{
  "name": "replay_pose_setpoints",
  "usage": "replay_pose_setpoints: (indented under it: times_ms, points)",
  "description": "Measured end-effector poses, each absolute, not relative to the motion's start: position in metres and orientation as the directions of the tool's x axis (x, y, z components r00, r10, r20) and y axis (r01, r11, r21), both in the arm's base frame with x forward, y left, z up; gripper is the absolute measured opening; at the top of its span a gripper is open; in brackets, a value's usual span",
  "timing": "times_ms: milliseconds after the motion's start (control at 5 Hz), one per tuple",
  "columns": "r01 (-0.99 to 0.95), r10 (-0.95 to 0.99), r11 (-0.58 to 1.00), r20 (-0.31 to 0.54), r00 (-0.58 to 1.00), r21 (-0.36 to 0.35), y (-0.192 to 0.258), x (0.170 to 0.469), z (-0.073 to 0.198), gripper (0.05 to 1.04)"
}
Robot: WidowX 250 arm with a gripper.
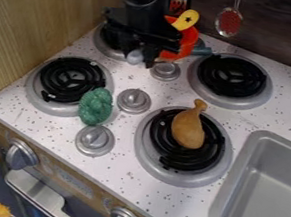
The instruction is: Put the orange pot in between the left top and left bottom burners
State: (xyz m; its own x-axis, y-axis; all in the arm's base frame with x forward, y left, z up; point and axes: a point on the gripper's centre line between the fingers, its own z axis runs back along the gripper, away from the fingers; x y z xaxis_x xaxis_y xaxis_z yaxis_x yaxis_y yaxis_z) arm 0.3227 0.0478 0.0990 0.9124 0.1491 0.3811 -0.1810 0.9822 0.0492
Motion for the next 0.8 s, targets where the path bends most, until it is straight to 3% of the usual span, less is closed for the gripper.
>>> replay_pose_setpoints:
  times_ms: [200,800]
  points:
    - [-0.21,0.181,0.977,0.356,0.917,0.044,0.069,0.318,0.104,0.379]
    - [-0.263,0.218,0.963,0.392,0.894,0.065,0.121,0.302,0.093,0.379]
